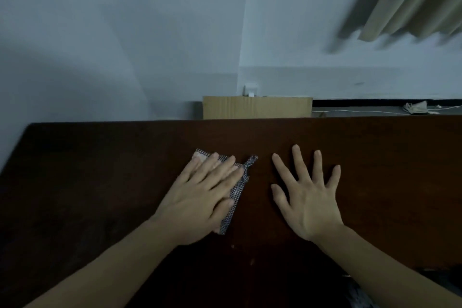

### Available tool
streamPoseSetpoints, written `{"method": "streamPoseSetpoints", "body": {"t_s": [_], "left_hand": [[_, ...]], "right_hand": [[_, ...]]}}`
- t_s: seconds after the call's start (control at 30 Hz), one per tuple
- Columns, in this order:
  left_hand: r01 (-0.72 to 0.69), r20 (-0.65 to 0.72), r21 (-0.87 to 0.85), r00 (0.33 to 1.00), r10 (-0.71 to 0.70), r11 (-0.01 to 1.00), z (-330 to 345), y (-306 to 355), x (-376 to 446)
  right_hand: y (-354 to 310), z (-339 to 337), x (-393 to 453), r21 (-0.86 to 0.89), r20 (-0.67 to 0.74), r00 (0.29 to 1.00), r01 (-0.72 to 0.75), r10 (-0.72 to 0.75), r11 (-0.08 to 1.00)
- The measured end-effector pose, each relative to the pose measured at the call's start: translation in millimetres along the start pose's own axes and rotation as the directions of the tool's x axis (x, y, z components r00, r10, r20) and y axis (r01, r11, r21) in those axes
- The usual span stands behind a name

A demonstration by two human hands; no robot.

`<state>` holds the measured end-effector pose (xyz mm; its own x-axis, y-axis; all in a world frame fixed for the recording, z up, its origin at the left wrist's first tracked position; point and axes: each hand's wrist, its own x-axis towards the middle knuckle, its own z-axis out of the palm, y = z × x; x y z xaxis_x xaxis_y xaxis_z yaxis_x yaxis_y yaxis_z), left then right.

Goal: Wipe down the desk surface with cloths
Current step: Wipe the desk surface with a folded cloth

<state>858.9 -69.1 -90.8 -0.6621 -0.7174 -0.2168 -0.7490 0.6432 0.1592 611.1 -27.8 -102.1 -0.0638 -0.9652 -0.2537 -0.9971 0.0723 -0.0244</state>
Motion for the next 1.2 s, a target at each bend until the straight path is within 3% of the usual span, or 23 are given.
{"method": "streamPoseSetpoints", "body": {"t_s": [0.07,0.23,0.33,0.47,0.63,0.73,0.83,0.93,1.0,1.1,1.2], "left_hand": [[0.005,0.021,0.017,1.000,-0.006,1.000,-2.5,-16.4,7.2],[0.285,-0.061,0.014,0.957,-0.284,0.958,-16.6,-51.5,65.6],[0.367,-0.059,-0.013,0.928,-0.367,0.930,-15.7,-55.7,75.8],[0.361,-0.060,0.000,0.931,-0.361,0.932,-4.9,-24.7,48.2],[0.147,-0.016,0.016,0.989,-0.146,0.989,14.4,35.9,-29.6],[0.075,0.041,0.001,0.996,-0.075,0.997,22.0,39.1,-52.7],[0.175,-0.023,-0.026,0.984,-0.176,0.984,13.2,26.2,-33.3],[0.387,-0.052,-0.050,0.920,-0.389,0.921,7.5,17.4,0.5],[0.459,-0.049,-0.027,0.887,-0.459,0.888,6.6,21.0,15.2],[0.484,-0.017,-0.048,0.874,-0.485,0.874,8.8,45.1,10.1],[0.386,-0.026,-0.022,0.922,-0.387,0.922,18.9,82.5,-20.7]], "right_hand": [[-0.9,0.2,0.0,0.004,0.021,1.000,-0.010,0.010,1.000],[2.1,0.4,-0.6,-0.002,-0.014,1.000,0.006,-0.006,1.000],[2.2,-1.4,0.5,0.001,-0.004,1.000,0.014,-0.014,1.000],[2.9,-2.0,-1.6,0.000,0.002,1.000,0.014,-0.014,1.000],[3.3,-1.7,-1.6,0.006,0.001,1.000,0.018,-0.018,1.000],[0.5,-3.0,-1.9,0.016,-0.015,1.000,0.019,-0.019,1.000],[0.6,-4.0,-0.7,0.019,-0.009,1.000,0.020,-0.020,1.000],[1.7,-2.5,-0.9,0.020,-0.016,1.000,0.027,-0.027,0.999],[3.3,-0.8,-0.5,0.027,-0.030,0.999,0.035,-0.034,0.999],[5.4,0.8,-0.8,0.027,-0.034,0.999,0.044,-0.043,0.999],[5.3,1.6,-0.8,0.025,-0.035,0.998,0.049,-0.048,0.998]]}}
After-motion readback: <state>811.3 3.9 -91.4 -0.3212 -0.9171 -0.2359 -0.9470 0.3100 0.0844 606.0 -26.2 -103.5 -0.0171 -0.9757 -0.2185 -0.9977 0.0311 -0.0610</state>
